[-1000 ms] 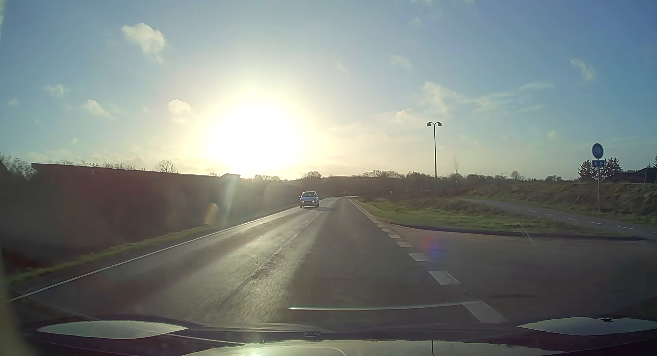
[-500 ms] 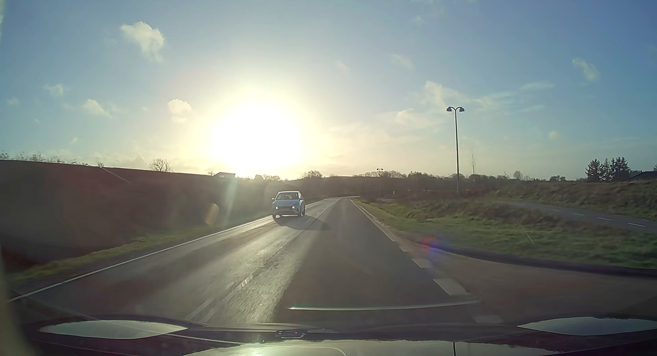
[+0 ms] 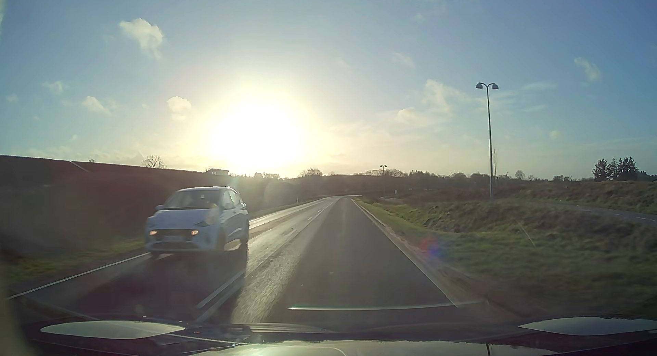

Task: Follow the waypoints while adhering to traffic rules and regulations

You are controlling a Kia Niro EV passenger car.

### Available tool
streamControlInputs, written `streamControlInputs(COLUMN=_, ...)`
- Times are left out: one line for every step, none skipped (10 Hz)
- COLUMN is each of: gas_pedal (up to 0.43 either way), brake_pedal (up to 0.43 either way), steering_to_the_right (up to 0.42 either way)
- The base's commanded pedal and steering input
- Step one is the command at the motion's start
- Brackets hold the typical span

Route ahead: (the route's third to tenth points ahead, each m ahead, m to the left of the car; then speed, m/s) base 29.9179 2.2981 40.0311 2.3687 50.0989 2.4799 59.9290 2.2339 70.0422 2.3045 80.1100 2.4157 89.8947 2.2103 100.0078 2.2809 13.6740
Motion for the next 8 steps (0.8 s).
streamControlInputs(gas_pedal=0.150, brake_pedal=0.000, steering_to_the_right=0.000)
streamControlInputs(gas_pedal=0.150, brake_pedal=0.000, steering_to_the_right=0.000)
streamControlInputs(gas_pedal=0.150, brake_pedal=0.000, steering_to_the_right=0.000)
streamControlInputs(gas_pedal=0.150, brake_pedal=0.000, steering_to_the_right=0.000)
streamControlInputs(gas_pedal=0.150, brake_pedal=0.000, steering_to_the_right=0.000)
streamControlInputs(gas_pedal=0.150, brake_pedal=0.000, steering_to_the_right=0.000)
streamControlInputs(gas_pedal=0.150, brake_pedal=0.000, steering_to_the_right=-0.003)
streamControlInputs(gas_pedal=0.150, brake_pedal=0.000, steering_to_the_right=-0.002)
